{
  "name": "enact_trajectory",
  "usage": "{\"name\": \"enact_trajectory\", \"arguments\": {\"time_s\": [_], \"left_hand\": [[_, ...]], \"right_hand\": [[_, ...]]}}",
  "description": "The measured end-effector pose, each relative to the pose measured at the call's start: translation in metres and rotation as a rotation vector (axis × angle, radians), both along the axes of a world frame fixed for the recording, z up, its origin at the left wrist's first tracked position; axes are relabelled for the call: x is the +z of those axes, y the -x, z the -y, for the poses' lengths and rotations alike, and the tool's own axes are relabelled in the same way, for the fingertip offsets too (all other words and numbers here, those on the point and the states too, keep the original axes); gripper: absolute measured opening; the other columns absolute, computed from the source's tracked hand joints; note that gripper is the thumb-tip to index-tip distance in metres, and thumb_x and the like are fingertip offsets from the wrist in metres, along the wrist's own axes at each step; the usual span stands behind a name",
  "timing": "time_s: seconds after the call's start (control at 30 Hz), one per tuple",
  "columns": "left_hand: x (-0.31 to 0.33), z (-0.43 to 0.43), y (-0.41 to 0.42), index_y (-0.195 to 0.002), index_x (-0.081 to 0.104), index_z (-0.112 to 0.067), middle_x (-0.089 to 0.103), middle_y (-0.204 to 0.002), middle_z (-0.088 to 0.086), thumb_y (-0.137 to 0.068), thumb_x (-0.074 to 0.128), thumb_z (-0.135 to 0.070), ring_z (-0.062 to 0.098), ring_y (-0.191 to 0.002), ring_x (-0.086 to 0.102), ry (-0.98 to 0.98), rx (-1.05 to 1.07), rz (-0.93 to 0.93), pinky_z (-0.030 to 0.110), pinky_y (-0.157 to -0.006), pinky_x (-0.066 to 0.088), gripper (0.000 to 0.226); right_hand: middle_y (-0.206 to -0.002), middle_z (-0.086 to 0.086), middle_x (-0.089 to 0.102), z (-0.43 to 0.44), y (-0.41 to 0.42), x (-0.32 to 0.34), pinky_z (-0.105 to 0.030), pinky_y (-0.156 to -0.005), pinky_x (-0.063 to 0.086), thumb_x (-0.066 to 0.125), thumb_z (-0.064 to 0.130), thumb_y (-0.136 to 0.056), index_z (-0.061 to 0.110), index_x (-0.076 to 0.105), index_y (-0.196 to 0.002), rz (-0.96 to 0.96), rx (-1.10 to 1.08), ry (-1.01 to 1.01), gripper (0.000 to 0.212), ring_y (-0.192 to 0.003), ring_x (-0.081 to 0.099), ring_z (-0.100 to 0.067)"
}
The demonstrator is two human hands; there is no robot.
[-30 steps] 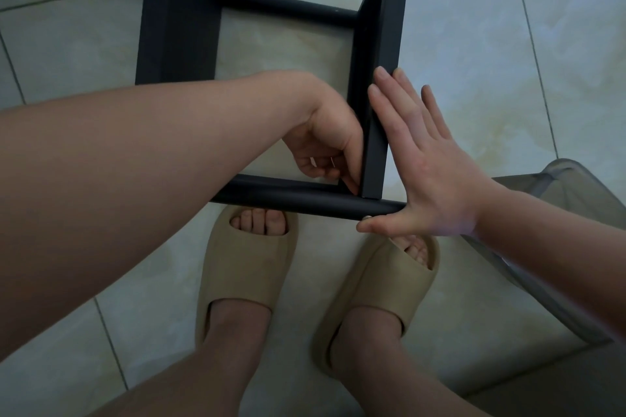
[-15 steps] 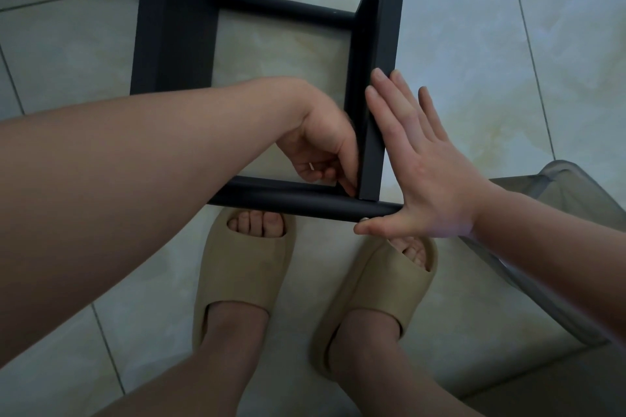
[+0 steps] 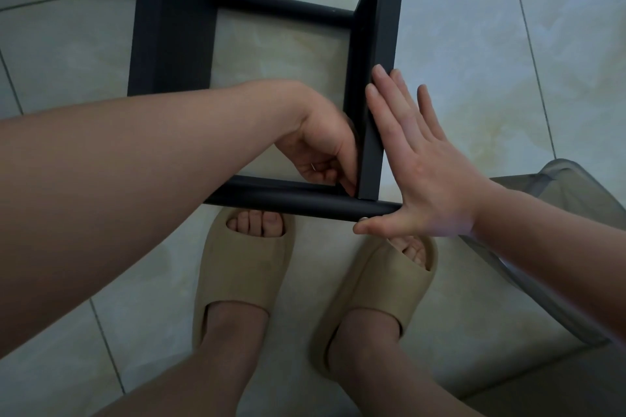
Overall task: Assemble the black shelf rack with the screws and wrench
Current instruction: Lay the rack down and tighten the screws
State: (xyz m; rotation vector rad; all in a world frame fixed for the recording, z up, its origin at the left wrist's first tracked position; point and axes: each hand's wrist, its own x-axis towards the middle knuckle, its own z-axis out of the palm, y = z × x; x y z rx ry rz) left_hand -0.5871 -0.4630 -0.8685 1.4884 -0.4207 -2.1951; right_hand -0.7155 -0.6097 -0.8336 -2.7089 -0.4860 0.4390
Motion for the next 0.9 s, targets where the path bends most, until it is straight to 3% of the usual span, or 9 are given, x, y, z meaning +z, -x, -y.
{"name": "enact_trajectory", "arguments": {"time_s": [0.13,0.3,0.57,0.73,0.9], "left_hand": [[0.0038,-0.0010,-0.0047,-0.082,0.069,-0.019,0.064,-0.071,-0.006,-0.088,0.065,-0.003,0.007,-0.063,0.048,0.033,-0.056,0.029,0.018,-0.059,0.041,0.017],[0.0065,-0.0021,-0.0073,-0.089,0.071,-0.021,0.071,-0.090,-0.003,-0.090,0.068,-0.012,0.008,-0.064,0.049,0.035,-0.051,0.052,0.022,-0.063,0.036,0.009],[0.0025,0.0003,-0.0020,-0.083,0.066,-0.016,0.063,-0.073,-0.003,-0.085,0.070,-0.004,0.007,-0.061,0.044,0.065,-0.035,0.083,0.019,-0.055,0.030,0.013],[0.0038,-0.0028,-0.0054,-0.081,0.068,-0.020,0.061,-0.075,-0.004,-0.086,0.068,-0.002,0.008,-0.065,0.048,0.059,-0.028,0.044,0.022,-0.060,0.031,0.018],[0.0044,-0.0003,-0.0014,-0.091,0.067,-0.018,0.068,-0.082,-0.003,-0.090,0.066,-0.010,0.008,-0.062,0.046,0.007,-0.072,0.023,0.020,-0.057,0.031,0.008]], "right_hand": [[-0.168,-0.016,-0.014,0.0003,-0.0001,0.0000,-0.053,-0.125,-0.009,0.054,0.087,-0.074,0.002,-0.008,-0.160,-0.001,0.003,0.003,0.135,-0.155,-0.019,-0.030],[-0.169,-0.015,-0.014,0.0004,-0.0002,-0.0004,-0.053,-0.125,-0.009,0.054,0.087,-0.074,0.003,-0.008,-0.160,-0.005,0.000,-0.003,0.135,-0.155,-0.019,-0.030],[-0.169,-0.015,-0.013,0.0002,0.0000,-0.0011,-0.053,-0.125,-0.009,0.055,0.087,-0.073,0.003,-0.007,-0.160,-0.011,-0.007,-0.014,0.136,-0.155,-0.019,-0.030],[-0.169,-0.015,-0.014,-0.0003,0.0002,-0.0014,-0.053,-0.125,-0.008,0.055,0.086,-0.074,0.003,-0.006,-0.160,-0.012,-0.007,-0.028,0.135,-0.155,-0.019,-0.029],[-0.169,-0.014,-0.014,0.0001,0.0002,-0.0018,-0.053,-0.125,-0.009,0.054,0.087,-0.074,0.003,-0.007,-0.160,-0.006,-0.007,-0.031,0.135,-0.155,-0.019,-0.030]]}}
